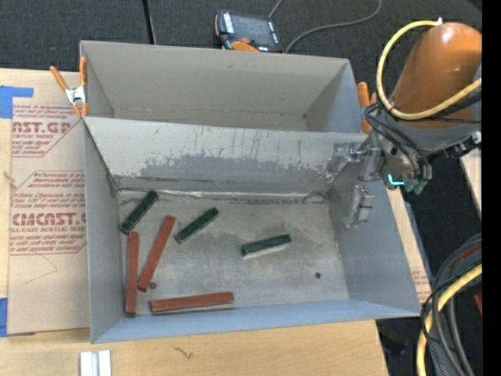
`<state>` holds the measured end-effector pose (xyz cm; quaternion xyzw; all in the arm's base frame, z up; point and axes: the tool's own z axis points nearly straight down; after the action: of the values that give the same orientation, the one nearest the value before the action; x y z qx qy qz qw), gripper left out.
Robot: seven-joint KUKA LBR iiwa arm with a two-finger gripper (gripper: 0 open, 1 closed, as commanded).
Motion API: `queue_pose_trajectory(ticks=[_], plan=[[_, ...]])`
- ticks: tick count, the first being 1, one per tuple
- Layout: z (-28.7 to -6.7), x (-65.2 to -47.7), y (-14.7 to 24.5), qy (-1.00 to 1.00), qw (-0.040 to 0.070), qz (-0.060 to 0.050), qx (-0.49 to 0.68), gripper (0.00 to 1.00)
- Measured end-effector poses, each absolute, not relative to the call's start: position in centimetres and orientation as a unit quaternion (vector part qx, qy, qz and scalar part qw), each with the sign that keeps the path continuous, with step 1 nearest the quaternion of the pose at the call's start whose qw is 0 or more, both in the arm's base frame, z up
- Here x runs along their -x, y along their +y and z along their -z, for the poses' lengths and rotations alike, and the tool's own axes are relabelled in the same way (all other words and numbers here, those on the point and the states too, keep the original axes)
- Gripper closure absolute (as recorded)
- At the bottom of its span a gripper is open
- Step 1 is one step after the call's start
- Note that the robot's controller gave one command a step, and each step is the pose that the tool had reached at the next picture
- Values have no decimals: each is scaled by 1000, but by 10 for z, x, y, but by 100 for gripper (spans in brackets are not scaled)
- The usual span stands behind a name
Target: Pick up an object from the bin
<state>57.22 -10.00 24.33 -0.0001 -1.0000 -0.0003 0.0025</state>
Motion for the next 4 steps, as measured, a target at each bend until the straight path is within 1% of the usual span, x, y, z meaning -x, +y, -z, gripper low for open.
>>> queue_pose_trajectory(ticks=[1, 2, 3, 4], plan=[[-65, -585, -28, -999, 2, 1, -54, 0], [-70, -586, -30, -999, -1, 0, -53, 100], [-184, -570, -40, -998, -5, -1, -67, 100], [-179, -569, -39, -998, -1, 0, -67, 0]])
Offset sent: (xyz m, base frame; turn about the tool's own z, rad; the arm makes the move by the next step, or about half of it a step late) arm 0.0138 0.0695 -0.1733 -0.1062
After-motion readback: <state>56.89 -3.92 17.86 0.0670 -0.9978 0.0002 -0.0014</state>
